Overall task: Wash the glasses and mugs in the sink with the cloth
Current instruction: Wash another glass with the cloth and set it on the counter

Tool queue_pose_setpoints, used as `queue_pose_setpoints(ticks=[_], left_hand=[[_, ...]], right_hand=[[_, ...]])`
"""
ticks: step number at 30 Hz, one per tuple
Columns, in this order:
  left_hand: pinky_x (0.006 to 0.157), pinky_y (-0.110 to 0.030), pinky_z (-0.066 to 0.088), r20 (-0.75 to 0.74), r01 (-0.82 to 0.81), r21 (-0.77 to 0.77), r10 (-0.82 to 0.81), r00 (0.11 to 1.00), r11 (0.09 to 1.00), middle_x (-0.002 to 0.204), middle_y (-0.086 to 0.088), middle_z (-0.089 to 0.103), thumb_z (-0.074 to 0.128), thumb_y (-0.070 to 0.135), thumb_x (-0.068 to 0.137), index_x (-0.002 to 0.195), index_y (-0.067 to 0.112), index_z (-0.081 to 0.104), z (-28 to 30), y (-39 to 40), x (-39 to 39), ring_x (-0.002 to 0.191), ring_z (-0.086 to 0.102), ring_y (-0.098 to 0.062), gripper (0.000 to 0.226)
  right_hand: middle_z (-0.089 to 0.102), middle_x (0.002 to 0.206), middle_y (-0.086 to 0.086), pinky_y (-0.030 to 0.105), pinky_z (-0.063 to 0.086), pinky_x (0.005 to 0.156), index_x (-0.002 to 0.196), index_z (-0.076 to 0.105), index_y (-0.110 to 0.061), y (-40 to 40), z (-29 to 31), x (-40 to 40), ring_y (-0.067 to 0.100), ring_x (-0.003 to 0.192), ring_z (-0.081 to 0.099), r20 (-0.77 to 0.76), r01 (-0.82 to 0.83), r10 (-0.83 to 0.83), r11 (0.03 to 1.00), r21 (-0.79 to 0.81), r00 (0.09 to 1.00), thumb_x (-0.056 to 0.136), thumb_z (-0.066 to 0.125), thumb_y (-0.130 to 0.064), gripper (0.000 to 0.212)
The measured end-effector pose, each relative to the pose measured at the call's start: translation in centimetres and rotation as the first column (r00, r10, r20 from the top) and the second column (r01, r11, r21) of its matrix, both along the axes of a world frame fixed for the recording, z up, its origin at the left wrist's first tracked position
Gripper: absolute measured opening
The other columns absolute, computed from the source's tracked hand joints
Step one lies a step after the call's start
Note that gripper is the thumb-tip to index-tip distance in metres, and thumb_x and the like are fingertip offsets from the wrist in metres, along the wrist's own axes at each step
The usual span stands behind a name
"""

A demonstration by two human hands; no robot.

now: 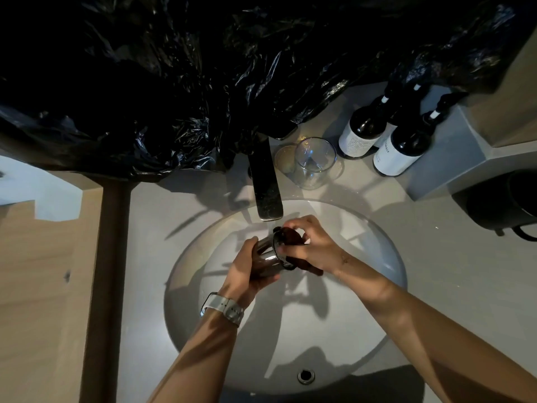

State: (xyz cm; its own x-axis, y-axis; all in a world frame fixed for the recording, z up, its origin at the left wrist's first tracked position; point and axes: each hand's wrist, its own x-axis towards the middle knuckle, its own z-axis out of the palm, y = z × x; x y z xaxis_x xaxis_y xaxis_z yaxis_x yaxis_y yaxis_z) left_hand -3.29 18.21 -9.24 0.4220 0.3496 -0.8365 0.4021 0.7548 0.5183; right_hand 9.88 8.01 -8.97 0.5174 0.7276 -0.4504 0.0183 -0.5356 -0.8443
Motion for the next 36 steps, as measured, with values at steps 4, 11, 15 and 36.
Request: queue_pose_setpoints(ticks=[4,11,15,36], left_hand=[[0.065,-0.036,0.056,0.027,0.025,0.085,-0.028,0.999,0.996,0.086,-0.012,0.076,0.048,0.04,0.099,0.111,0.012,0.065,-0.1,0.3,0.7,0.069,0.072,-0.022,0.036],[0.054,-0.031,0.057,0.025,0.13,0.037,-0.131,0.991,0.991,0.08,-0.007,0.073,0.048,0.036,0.099,0.102,0.013,0.064,0.8,2.1,1.6,0.065,0.072,-0.02,0.028],[0.044,-0.024,0.053,-0.091,0.217,-0.167,-0.234,0.968,0.962,0.076,-0.012,0.065,0.054,0.038,0.092,0.087,0.011,0.07,0.7,3.3,2.0,0.055,0.063,-0.022,0.033],[0.036,-0.023,0.048,-0.032,0.173,-0.1,-0.177,0.984,0.98,0.065,-0.012,0.06,0.049,0.031,0.098,0.101,0.011,0.058,-0.3,4.2,0.8,0.045,0.06,-0.022,0.023]], right_hand=[[0.061,0.099,0.006,0.027,0.05,0.08,0.111,0.05,-0.014,0.9,-0.1,-0.4,0.019,0.089,0.06,-0.308,0.046,-0.074,0.994,-0.098,0.948,0.087,0.068,-0.02,0.03],[0.07,0.095,0.001,0.024,0.048,0.073,0.107,0.064,-0.018,1.8,-0.3,-0.5,0.023,0.091,0.066,0.274,-0.078,0.095,0.994,-0.074,0.957,0.087,0.062,-0.027,0.022],[0.062,0.094,0.0,0.03,0.044,0.08,0.119,0.058,-0.015,3.6,0.8,0.1,0.023,0.089,0.059,0.467,-0.271,0.282,0.958,-0.092,0.838,0.088,0.067,-0.026,0.034],[0.07,0.093,0.003,0.031,0.053,0.082,0.103,0.063,-0.014,4.3,-1.3,-1.4,0.022,0.088,0.067,0.042,-0.05,0.065,0.958,-0.283,0.997,0.075,0.071,-0.038,0.037]])
